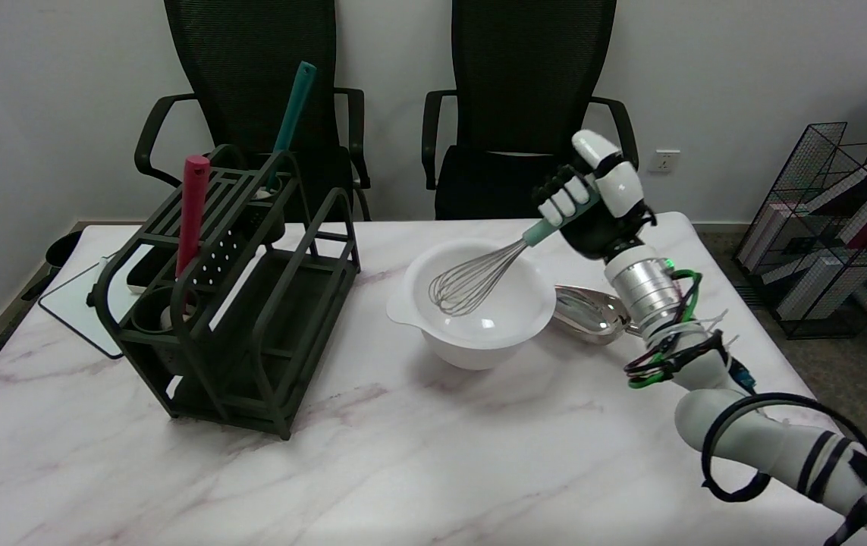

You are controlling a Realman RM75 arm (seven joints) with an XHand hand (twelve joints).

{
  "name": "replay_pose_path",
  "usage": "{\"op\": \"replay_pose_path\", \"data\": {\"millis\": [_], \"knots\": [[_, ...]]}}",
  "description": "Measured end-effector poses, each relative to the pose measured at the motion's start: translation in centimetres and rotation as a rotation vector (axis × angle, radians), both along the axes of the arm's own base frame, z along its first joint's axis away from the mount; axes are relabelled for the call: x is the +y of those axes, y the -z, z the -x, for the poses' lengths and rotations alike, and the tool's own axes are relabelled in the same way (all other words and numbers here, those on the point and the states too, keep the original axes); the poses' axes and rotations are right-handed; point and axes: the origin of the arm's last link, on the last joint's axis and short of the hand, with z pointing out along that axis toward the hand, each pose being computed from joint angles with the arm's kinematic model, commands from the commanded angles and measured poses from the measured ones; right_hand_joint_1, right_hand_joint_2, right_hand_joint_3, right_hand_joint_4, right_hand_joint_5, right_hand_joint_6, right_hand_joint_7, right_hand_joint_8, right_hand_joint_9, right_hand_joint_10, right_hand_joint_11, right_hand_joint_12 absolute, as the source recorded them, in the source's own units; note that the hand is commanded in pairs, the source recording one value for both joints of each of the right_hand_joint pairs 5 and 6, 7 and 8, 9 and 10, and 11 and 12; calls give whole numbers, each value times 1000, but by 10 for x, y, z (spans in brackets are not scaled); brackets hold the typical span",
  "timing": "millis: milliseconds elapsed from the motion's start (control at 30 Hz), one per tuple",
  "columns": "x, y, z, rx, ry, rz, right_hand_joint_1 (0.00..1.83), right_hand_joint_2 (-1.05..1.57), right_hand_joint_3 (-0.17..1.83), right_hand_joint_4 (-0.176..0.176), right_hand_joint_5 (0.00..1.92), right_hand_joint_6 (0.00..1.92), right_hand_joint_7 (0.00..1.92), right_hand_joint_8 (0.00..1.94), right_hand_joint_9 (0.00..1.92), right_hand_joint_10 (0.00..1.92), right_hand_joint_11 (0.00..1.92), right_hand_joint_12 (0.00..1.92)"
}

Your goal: Pick up the whisk.

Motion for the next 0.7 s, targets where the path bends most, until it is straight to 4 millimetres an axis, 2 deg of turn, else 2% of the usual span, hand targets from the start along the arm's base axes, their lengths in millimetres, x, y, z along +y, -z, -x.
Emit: {"op": "replay_pose_path", "data": {"millis": [300,433,700], "knots": [[11,-15,-37,-2,-95,19,950,1571,814,0,1920,1920,1920,1920,1920,1920,1920,1920],[16,-11,-50,-4,-130,1,965,1571,836,0,1920,1920,1920,1920,1920,1920,1920,1920],[32,0,-67,-12,-213,-18,995,1571,715,0,1920,1920,1920,1920,1920,1920,1920,1920]]}}
